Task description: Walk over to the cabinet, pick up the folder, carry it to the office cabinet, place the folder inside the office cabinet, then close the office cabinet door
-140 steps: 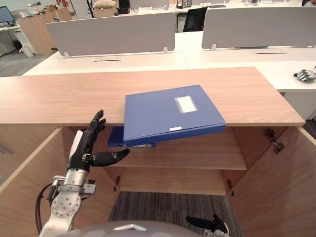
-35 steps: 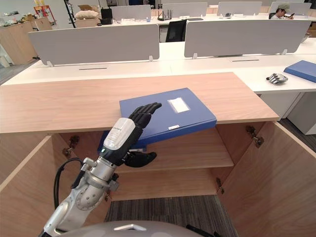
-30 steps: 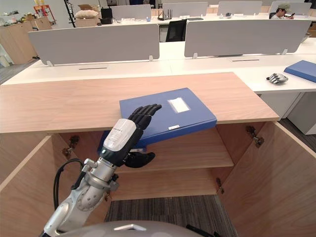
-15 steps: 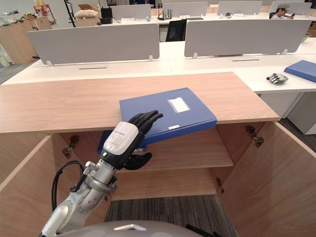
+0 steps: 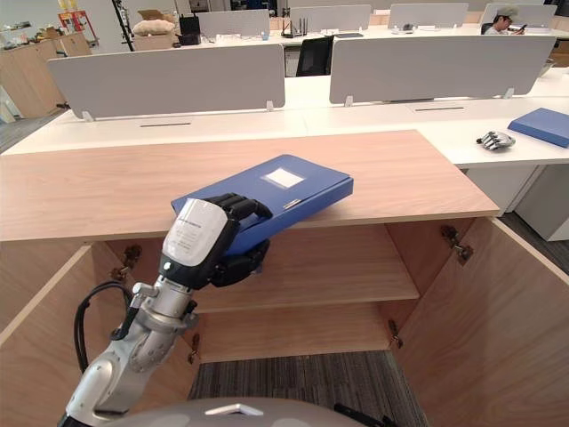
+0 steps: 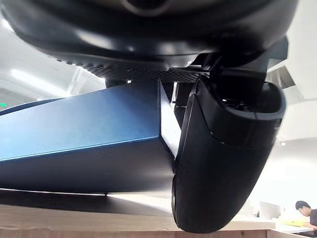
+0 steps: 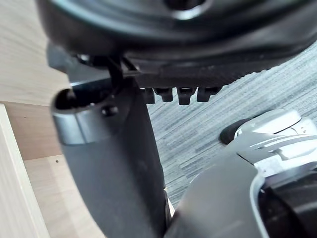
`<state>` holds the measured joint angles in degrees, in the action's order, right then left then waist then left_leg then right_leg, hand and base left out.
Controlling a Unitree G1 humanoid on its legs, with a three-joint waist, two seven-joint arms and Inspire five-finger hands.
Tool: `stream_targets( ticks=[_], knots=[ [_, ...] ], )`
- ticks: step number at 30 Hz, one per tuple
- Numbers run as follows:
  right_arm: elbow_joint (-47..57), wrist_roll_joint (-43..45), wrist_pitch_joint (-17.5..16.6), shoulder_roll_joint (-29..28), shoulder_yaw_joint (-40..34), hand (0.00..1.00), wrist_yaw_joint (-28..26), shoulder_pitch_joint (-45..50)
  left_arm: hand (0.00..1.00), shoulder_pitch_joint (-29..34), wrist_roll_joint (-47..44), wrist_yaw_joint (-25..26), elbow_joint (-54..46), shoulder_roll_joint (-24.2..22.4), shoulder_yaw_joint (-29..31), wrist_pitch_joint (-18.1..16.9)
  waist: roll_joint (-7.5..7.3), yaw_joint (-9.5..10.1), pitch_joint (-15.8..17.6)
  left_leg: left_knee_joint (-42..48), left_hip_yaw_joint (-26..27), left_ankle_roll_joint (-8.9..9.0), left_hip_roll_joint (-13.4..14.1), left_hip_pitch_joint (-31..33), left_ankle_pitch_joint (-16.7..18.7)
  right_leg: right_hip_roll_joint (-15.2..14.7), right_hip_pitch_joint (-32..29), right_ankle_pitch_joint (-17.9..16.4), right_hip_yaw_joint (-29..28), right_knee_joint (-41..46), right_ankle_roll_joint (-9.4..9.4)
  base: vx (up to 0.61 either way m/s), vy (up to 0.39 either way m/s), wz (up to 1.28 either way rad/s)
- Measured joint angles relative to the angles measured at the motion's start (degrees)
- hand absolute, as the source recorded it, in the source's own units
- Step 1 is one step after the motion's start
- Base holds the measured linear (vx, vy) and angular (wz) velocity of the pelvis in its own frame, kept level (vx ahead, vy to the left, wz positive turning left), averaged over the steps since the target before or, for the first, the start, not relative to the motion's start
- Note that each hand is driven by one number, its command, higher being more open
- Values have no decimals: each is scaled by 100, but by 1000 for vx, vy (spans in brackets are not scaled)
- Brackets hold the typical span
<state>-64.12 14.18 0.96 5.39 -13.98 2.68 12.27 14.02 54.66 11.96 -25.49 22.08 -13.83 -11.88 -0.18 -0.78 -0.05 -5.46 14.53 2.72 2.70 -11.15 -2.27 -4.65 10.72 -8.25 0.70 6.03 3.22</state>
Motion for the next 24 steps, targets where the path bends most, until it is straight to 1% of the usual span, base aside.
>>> stream_targets(
  ticks=[3,8,13,14,19,21,24],
  knots=[
    [110,1,-4,-10,20,100,0,30,0,39,-1,2,0,-21,44,-6,-1,0,1,0,-1,0,-1,4,0,-1,-1,0,2,-5,0,0,0,0],
    [320,4,-29,-3,180,100,8,90,0,42,-85,2,-3,-245,140,-3,-2,2,4,0,-4,0,0,19,0,-2,-15,0,6,-12,1,0,0,0],
    [669,192,-57,-49,296,100,54,125,0,58,-476,-3,-157,-303,204,-9,-13,0,15,0,-3,0,-1,60,0,-8,-57,0,5,-17,1,0,0,0],
    [865,201,-69,-70,392,100,73,140,0,83,-587,-5,-259,-341,237,-19,-24,1,43,1,-3,-1,-11,60,0,-3,-57,6,9,-15,7,0,0,0],
    [1923,467,-263,-281,413,100,135,203,0,144,-1334,-56,-636,-454,371,-86,-73,1,100,2,3,-14,-24,104,3,-10,-102,24,3,-19,28,0,0,0],
    [2429,629,-393,-307,486,100,140,204,0,145,-1744,-81,-799,-458,468,-173,-80,2,154,2,28,-32,-31,131,2,-16,-165,45,-26,-20,43,-32,-1,-5],
    [3049,644,-453,-331,509,100,152,231,0,143,-2351,-117,-983,-464,750,-313,-66,-2,287,3,49,-45,-43,126,1,-26,-175,71,-48,-38,55,-31,1,-4]
  ],
)
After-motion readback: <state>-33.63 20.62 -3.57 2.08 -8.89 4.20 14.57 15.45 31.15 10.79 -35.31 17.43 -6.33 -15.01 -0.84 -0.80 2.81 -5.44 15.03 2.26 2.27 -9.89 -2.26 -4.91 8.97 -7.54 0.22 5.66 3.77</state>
